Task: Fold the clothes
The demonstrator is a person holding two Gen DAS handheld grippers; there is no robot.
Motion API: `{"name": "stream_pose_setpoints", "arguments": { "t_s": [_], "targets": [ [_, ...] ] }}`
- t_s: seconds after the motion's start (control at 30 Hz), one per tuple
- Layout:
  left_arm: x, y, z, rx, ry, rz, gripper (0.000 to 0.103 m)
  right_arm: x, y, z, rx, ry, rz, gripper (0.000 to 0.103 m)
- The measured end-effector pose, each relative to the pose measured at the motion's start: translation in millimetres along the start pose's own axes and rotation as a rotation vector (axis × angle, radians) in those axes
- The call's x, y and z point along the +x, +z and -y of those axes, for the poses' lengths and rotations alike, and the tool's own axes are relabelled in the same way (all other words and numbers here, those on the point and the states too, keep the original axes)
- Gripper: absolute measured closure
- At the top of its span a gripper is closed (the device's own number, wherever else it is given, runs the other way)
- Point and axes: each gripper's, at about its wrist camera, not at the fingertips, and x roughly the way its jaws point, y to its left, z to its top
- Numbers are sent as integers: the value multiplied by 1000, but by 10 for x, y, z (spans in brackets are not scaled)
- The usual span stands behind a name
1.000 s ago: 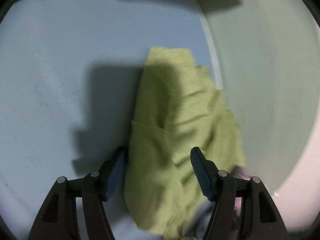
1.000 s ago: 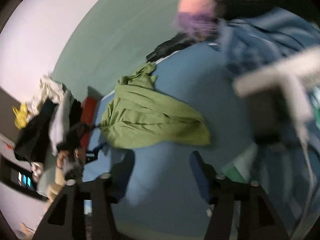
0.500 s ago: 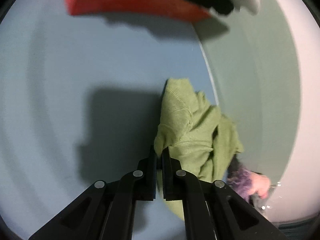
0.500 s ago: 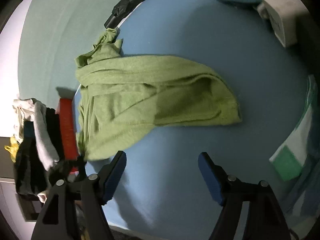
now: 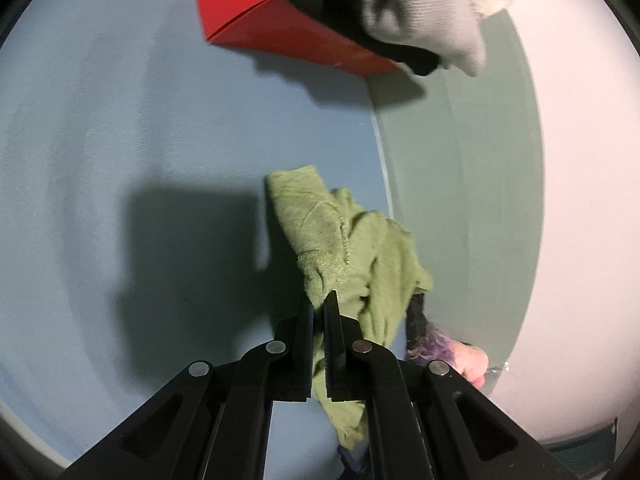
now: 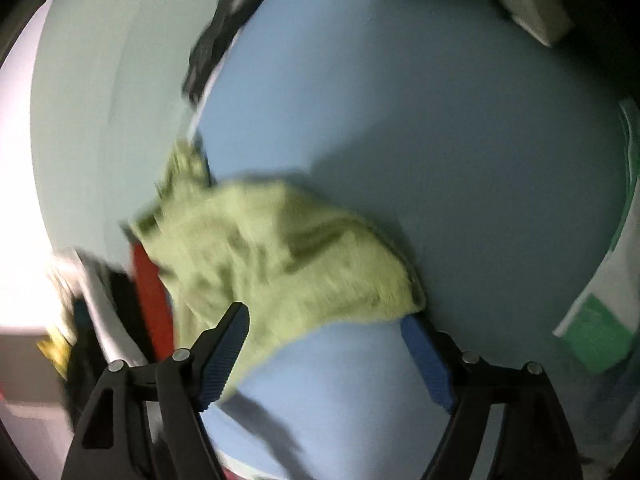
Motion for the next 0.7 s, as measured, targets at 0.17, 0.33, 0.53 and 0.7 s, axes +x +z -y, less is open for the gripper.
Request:
{"name": "stream_pose_setpoints", "arguments": {
  "t_s": [0.17,0.33,0.53,0.7],
  "targets": [
    [-102,-49,112,62,-36,13,99,93,8,-202,-129,-112,40,54],
    [-324,-185,284,152,-106,61,99,-32,12,58,-26,-54,88,94],
    [-961,-343,598,276,-237,149,99,-1092,-240,-718,-410,34,390,100],
    [-1512,-380,967,358,-344,222,99,-2035,-465,-1298,-562,330,535,100]
  ]
}}
